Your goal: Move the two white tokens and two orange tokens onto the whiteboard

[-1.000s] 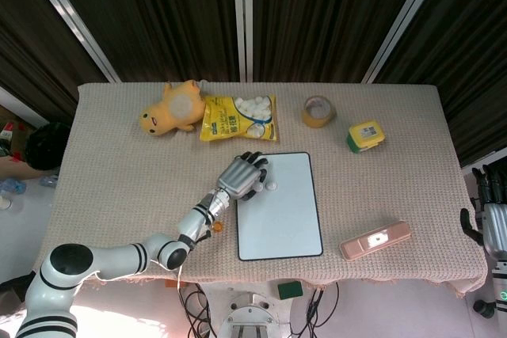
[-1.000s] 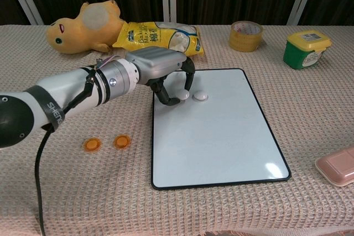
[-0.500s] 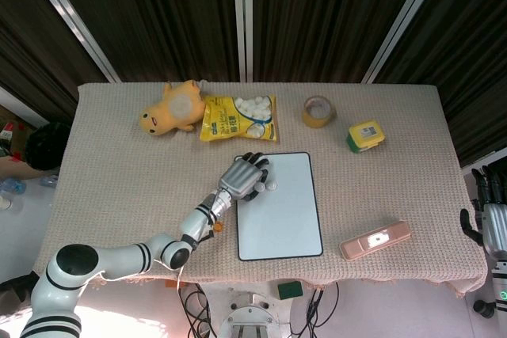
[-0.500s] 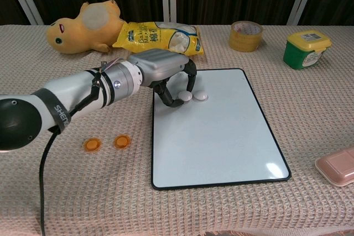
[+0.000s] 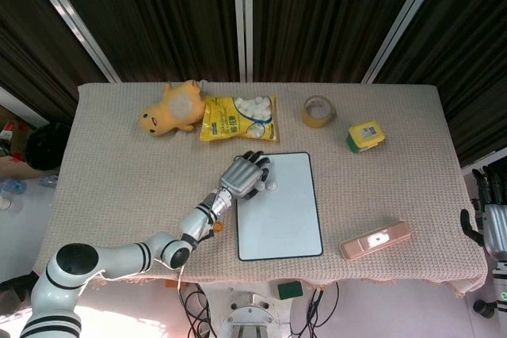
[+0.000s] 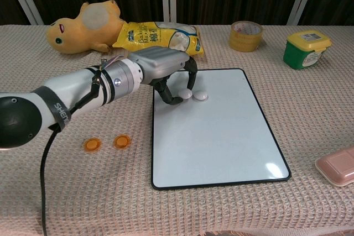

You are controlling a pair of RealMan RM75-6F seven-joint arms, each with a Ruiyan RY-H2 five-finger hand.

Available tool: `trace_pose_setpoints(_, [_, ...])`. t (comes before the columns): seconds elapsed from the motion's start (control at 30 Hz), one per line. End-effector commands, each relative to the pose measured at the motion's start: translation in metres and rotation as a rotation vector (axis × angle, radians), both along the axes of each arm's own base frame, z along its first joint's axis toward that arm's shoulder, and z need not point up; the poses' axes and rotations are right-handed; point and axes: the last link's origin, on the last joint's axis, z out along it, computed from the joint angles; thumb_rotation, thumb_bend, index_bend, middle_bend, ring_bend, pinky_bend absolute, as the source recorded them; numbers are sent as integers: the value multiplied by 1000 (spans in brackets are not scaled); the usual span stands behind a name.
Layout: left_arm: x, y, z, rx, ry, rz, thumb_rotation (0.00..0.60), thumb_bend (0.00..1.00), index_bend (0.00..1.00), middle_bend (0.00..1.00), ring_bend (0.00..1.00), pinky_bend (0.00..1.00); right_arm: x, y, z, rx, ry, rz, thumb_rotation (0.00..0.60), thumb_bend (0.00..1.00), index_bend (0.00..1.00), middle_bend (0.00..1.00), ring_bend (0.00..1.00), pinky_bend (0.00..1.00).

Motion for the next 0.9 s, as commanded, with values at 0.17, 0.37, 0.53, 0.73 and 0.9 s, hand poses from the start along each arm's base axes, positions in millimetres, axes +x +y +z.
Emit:
trace_pose_setpoints(0.17, [-2, 0, 0, -1, 7, 4, 600, 311, 486, 178, 66, 158, -1, 0, -1, 6, 3, -6, 600, 477, 0, 0, 0, 0])
trace_pose_setpoints(0.37, [-2, -3, -1, -5, 10, -2, 600, 311, 480, 178, 66, 158, -1, -1, -2, 9, -2, -7, 600, 477, 0, 0, 0, 0])
trace_pose_setpoints(0.53, [-3, -3, -1, -1, 12, 0, 600, 310, 476, 182, 66, 158, -1, 0, -2, 12, -4, -4, 600, 477, 0, 0, 0, 0])
trace_pose_setpoints(0.73, [-2, -3, -2, -3, 13, -1, 600, 310, 451, 182, 66, 158, -1, 0, -1, 11, -4, -3, 600, 477, 0, 0, 0, 0])
trace_pose_setpoints(0.9, [-1, -4, -4, -9, 6, 2, 600, 310, 432, 183, 66, 158, -1, 0, -1, 8, -2, -2, 600, 477, 0, 0, 0, 0])
